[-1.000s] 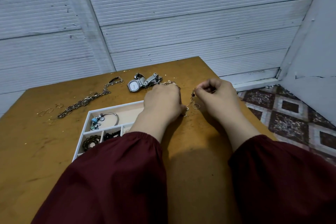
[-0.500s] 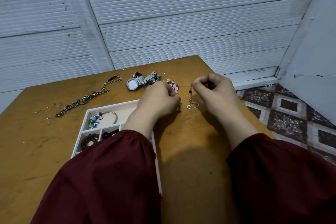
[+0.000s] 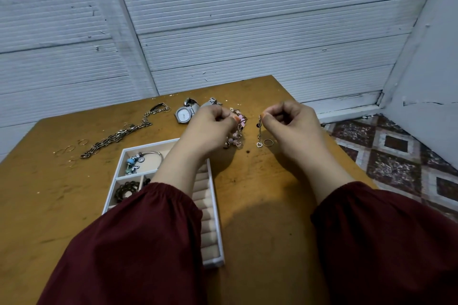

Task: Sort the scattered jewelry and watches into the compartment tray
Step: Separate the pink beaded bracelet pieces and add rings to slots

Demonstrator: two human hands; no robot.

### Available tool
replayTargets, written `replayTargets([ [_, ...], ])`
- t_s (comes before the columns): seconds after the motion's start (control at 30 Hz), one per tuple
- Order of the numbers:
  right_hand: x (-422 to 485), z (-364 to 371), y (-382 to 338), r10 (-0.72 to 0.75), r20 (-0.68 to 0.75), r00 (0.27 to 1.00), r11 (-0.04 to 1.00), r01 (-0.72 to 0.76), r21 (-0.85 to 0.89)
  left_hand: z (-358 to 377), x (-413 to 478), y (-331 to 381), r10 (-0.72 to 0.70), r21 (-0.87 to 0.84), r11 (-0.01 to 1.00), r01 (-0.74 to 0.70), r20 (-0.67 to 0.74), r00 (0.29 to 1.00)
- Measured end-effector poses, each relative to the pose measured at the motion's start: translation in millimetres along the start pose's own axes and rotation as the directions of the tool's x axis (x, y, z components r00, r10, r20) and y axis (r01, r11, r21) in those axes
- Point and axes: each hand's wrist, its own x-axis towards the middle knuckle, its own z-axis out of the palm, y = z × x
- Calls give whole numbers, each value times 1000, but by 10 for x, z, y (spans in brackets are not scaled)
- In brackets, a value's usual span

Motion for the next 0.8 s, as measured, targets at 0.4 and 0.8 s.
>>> replayTargets([
  [0.4, -52, 25, -8, -16, 35, 999, 1000, 17, -8, -49, -178, 97, -51, -140, 989, 42, -61, 997],
  [0.8, -233, 74, -156, -45, 60, 997, 999, 43, 27, -323, -477, 65, -5, -254, 966, -48, -206, 979],
])
